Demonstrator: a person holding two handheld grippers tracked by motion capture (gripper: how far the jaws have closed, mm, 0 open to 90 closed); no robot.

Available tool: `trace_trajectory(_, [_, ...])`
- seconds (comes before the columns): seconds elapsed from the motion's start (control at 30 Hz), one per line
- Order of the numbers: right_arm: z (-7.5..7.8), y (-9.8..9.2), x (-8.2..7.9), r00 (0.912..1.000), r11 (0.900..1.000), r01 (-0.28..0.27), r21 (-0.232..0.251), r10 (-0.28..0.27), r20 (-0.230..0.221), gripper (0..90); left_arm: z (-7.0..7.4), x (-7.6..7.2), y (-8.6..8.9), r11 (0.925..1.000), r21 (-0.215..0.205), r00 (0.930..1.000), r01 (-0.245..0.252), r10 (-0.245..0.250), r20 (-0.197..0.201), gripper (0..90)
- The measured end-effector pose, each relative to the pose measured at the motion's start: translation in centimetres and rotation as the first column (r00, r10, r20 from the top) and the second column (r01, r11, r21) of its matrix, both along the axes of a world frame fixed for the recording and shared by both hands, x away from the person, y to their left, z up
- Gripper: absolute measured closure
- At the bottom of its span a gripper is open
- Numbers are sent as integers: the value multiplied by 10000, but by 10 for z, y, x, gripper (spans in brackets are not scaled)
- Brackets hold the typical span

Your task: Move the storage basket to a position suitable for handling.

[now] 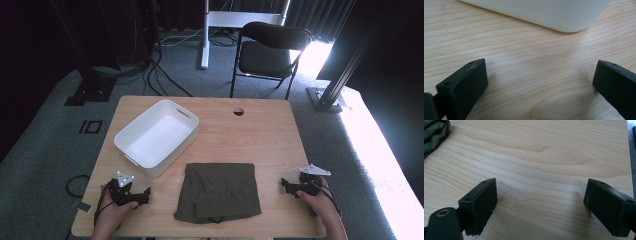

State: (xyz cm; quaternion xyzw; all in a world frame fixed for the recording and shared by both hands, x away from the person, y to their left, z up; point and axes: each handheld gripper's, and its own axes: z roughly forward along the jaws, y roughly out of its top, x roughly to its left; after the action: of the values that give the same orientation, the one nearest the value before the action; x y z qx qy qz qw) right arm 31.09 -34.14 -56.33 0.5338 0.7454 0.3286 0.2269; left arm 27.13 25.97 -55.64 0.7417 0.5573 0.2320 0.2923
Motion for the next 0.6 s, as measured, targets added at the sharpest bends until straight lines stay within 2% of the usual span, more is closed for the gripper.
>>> trace_trajectory(0.37, [0,-1,4,9999,9999,-129,-17,129,-7,112,0,0,0,10000,33,10000,61,-61,-21,11])
trace_trajectory(0.5, [1,2,10,9999,9999,-137,70,137,-37,113,2,-1,1,9999,-105,10000,50,-51,-84,11])
trace_trajectory(0.6, [3,6,16,9996,9996,-278,-110,278,-12,113,4,-1,1,10000,-65,10000,8,-8,-46,11])
